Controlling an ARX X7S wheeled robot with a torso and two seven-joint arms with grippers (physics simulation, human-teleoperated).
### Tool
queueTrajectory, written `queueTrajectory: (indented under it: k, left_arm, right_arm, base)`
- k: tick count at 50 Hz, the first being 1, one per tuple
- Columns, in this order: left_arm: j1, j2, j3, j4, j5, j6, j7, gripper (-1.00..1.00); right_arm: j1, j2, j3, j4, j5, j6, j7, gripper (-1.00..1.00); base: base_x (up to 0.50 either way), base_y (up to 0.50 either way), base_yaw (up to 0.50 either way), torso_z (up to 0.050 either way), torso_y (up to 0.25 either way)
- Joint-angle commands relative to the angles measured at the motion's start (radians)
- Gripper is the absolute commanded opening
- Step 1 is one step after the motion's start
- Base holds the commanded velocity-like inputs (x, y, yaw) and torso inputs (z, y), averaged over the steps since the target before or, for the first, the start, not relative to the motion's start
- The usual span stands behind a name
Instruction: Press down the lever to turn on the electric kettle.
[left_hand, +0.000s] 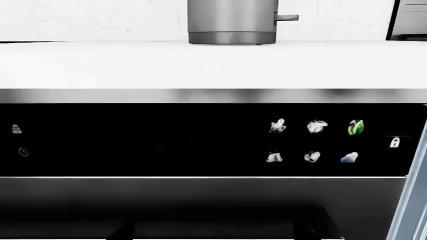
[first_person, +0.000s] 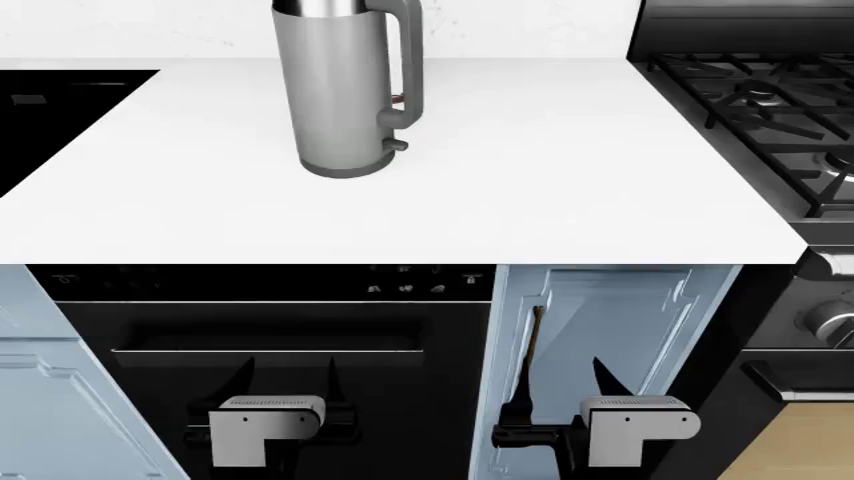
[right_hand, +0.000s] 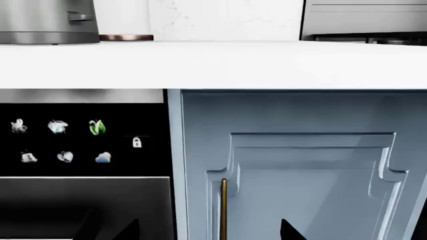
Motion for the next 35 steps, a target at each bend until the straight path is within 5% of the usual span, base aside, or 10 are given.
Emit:
queueTrajectory:
  k: [1,16,25,35]
  left_arm:
    - [0.000,-0.016,0.018,0.002,-0.015,0.000,-0.020,1.00]
    - [0.012,-0.030,0.029,0.060,-0.137,-0.021,-0.087,1.00]
    - [-0.005,-0.063,0.014,0.388,-0.252,-0.255,-0.154,1.00]
    - [-0.191,-0.152,0.013,0.591,-0.329,-0.503,-0.182,1.00]
  right_arm:
    - [0.000,0.016,-0.021,0.001,0.013,0.002,0.020,1.00]
    - [0.006,0.047,-0.072,-0.035,0.042,0.055,0.081,1.00]
    - [0.048,0.052,-0.082,-0.325,0.125,0.404,0.107,1.00]
    - [0.225,0.071,-0.063,-0.509,0.233,0.660,0.125,1.00]
  base:
    - [0.00,0.00,0.00,0.000,0.000]
    - [0.00,0.00,0.00,0.000,0.000]
    - [0.00,0.00,0.00,0.000,0.000]
    - [0.00,0.00,0.00,0.000,0.000]
